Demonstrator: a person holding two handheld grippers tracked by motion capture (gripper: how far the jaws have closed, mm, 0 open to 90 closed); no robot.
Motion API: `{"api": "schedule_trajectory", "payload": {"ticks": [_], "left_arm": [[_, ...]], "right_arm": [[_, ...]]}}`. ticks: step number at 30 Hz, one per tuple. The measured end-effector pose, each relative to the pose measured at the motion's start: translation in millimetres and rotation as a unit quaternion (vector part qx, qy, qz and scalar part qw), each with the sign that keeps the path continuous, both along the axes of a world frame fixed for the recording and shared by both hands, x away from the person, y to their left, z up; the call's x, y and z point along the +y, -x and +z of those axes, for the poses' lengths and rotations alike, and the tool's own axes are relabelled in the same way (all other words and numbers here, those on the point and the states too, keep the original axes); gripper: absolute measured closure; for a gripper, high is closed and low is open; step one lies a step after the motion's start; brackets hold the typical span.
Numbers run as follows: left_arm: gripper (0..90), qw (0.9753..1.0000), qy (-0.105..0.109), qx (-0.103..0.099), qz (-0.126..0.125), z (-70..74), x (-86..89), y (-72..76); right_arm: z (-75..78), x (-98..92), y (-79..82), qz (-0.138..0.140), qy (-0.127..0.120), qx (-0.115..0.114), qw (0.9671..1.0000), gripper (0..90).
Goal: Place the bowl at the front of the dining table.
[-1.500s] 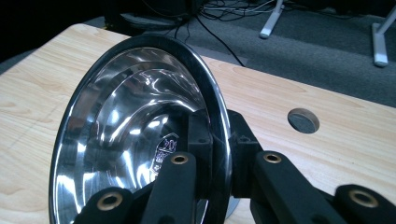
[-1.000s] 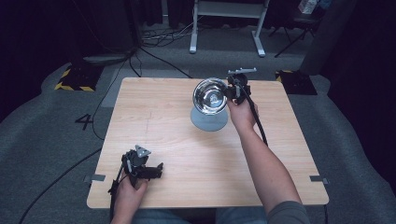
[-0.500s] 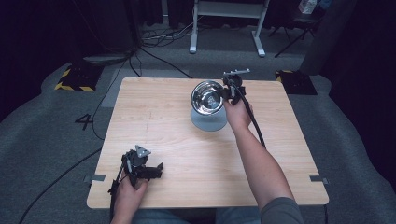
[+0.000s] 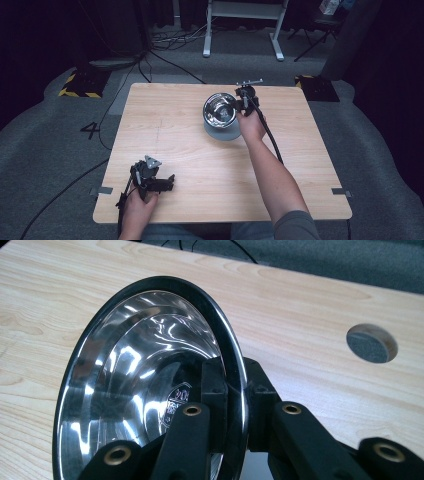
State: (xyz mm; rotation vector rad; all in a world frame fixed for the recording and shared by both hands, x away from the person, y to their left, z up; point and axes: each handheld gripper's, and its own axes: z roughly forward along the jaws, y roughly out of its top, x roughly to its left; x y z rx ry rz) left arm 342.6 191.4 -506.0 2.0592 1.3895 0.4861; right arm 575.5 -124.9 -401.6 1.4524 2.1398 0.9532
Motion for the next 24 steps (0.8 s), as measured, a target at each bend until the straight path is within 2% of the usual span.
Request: {"api": "schedule_trajectory", "payload": {"ticks": [11,24], "left_arm": [[0.3,1.0000,0.000,0.000,0.000,0.0,0.0,0.1],[0.3,1.0000,0.000,0.000,0.000,-0.1,-0.1,0.1]], "right_arm": [[-18.0,1.6,-4.5,-0.004,-0.002,0.022,0.9997,82.9],[-28.4,0.6,-6.3,-0.010,-0.004,0.039,0.9992,82.9]]}}
